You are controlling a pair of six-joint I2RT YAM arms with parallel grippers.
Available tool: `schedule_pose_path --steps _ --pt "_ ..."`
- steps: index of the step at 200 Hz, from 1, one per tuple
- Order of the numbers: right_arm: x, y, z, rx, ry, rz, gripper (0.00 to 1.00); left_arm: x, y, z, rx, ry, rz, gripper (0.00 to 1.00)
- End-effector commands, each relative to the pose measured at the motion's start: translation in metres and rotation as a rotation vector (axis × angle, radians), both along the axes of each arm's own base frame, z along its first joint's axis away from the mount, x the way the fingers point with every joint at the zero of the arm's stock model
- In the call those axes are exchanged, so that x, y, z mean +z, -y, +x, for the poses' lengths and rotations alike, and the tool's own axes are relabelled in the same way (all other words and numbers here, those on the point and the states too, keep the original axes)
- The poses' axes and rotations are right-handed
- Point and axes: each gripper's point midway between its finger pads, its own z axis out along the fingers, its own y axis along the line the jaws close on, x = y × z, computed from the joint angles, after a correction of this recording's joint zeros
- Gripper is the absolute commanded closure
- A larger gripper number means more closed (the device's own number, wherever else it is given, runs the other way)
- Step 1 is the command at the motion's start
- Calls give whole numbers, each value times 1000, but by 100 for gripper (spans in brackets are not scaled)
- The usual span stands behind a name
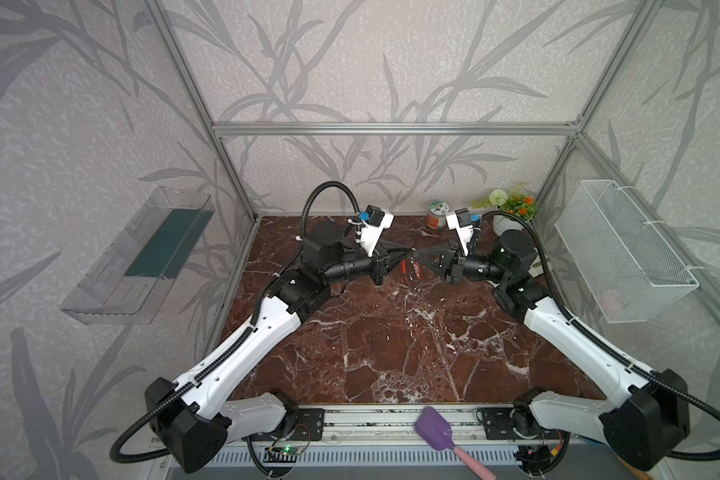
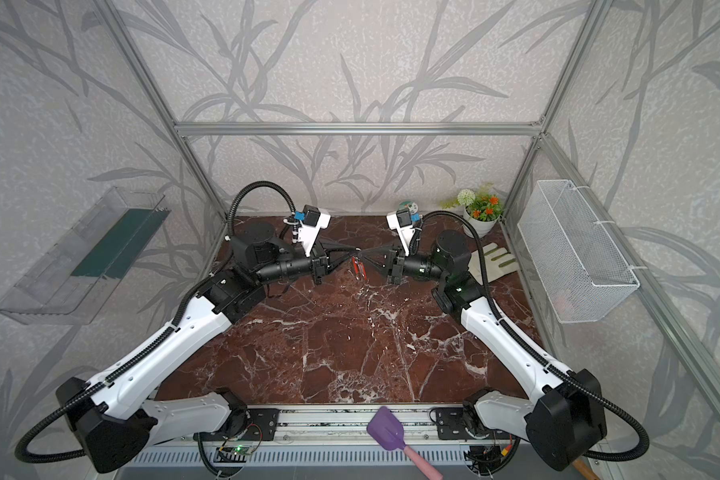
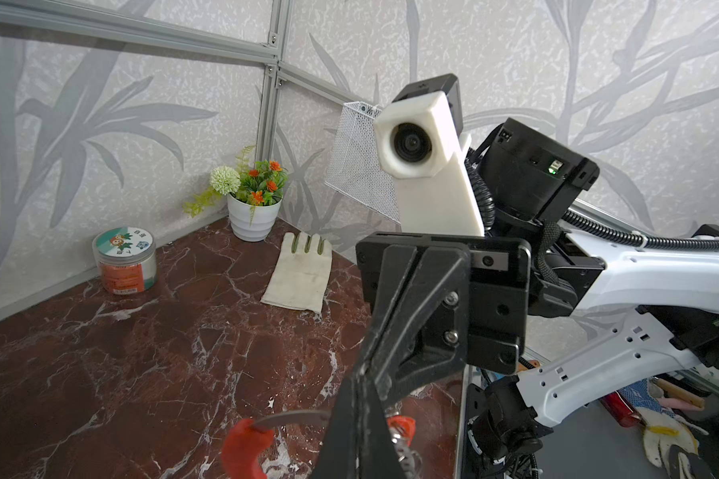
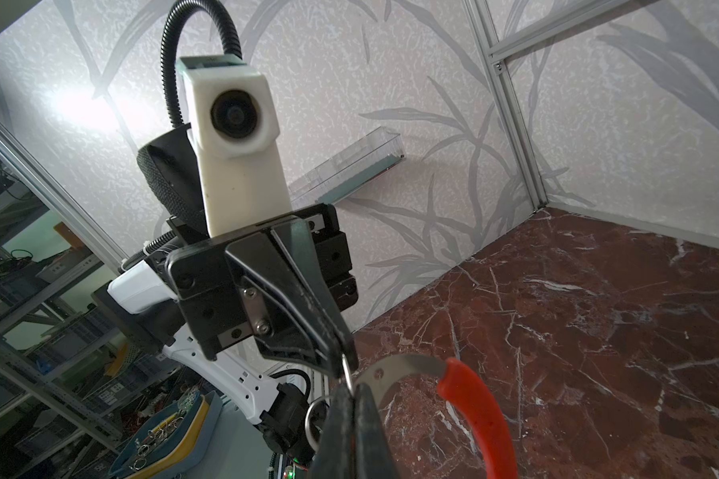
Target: Put the keys on the keyring
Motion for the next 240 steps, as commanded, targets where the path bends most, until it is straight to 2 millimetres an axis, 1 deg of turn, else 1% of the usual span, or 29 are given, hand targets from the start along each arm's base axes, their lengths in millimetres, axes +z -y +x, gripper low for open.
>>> schedule_pose_path --steps 1,6,25,39,65,99,139,154,175,240 --pt "19 3 -10 8 75 -10 100 17 1 -5 -15 31 -14 93" --pt "19 4 -10 5 76 -16 100 16 0 -5 -13 27 -8 89" --pt "14 7 -12 9 80 -57 100 13 -4 -5 -11 24 14 79" --pt "9 9 -15 18 91 -115 100 10 -7 -7 -14 24 35 76" --pt "1 11 -27 78 122 -215 100 0 -10 -15 -57 10 89 76" --pt "-11 13 -36 142 124 -334 100 -16 -10 -25 -117 -14 159 76" --pt "-26 11 -43 194 149 -451 100 -20 -9 -32 -162 -27 180 78" --pt "-30 8 -42 200 148 -471 100 -20 -7 -34 -181 -38 178 78" --pt "-30 5 -41 205 152 -473 100 -20 -5 -37 -206 -50 173 79" --pt "-23 3 -38 200 166 -453 100 -31 3 -40 -254 -92 193 81"
